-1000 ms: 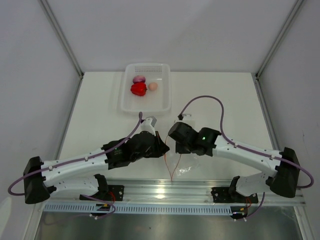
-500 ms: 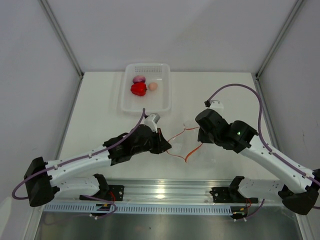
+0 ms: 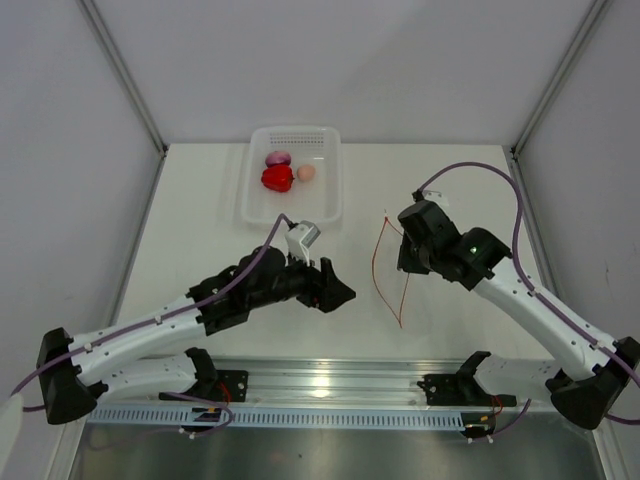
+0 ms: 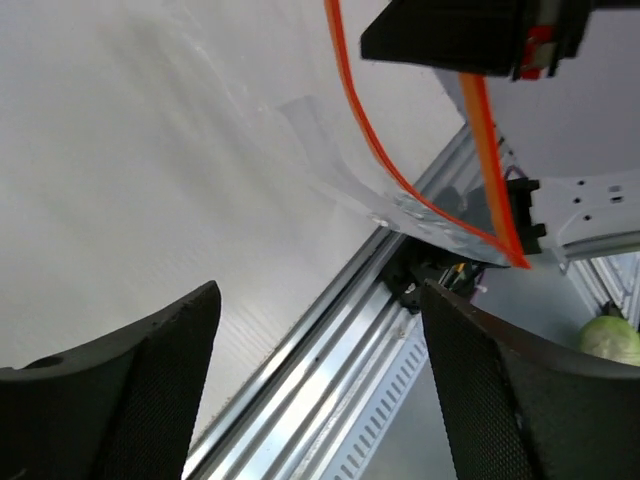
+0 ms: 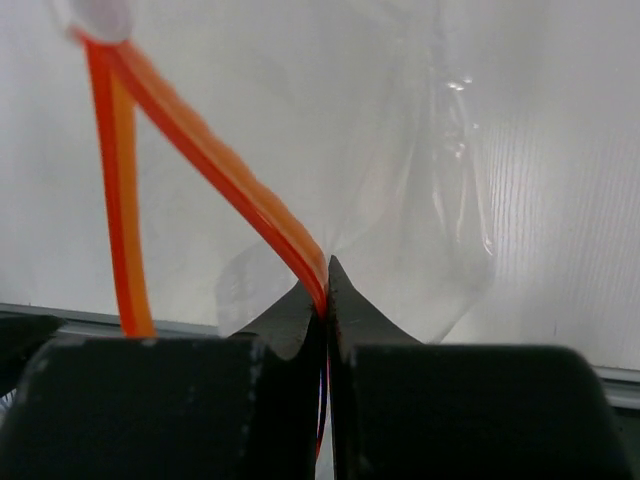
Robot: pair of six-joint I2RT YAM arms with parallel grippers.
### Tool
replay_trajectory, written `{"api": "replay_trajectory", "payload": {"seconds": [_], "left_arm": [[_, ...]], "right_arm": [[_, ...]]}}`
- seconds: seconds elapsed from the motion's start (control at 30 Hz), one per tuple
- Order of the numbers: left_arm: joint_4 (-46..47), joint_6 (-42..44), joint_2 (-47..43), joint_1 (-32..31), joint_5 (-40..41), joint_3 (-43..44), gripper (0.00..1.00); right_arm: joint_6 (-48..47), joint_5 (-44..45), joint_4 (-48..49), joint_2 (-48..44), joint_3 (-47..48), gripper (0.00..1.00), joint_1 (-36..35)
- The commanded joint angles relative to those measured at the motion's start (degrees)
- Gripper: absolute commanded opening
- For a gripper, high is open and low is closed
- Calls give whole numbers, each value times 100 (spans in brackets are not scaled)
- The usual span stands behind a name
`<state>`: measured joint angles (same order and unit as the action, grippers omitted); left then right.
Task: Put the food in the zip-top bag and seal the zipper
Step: Open the zipper of the food storage bag, then move the bin to the center of the board.
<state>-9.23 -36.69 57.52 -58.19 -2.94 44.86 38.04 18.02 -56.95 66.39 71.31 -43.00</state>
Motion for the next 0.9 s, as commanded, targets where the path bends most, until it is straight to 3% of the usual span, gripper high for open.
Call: {"api": "replay_trajectory", "payload": {"seconds": [0.0,0.03,0.07,0.17,0.33,0.43,0.67,0.87], "left_arm": [[281,417,-249,36,144,243,85],[351,443,-354,36,145,199,96],[413,452,-407,36,162,155,100],[563,400,-662,36,267,23,100],[380,188,-1040,62,1126,-30,99],[160,478,-1094,176,1260,197,99],[-1001,996,195,1283,1322,1683,100],[-493,1638,1357,1820,1964,2420,99]], "right_arm": [[-104,-176,202,58,32,0,20],[-113,-194,219,67,32,0,20],[-104,-194,211,58,32,0,20],[-86,-141,228,67,-29,0,11],[28,-167,351,93,-205,0,20],[54,-132,351,198,-161,0,37],[-297,-474,360,743,418,0,538],[-833,-1080,675,1270,805,0,1179]]}}
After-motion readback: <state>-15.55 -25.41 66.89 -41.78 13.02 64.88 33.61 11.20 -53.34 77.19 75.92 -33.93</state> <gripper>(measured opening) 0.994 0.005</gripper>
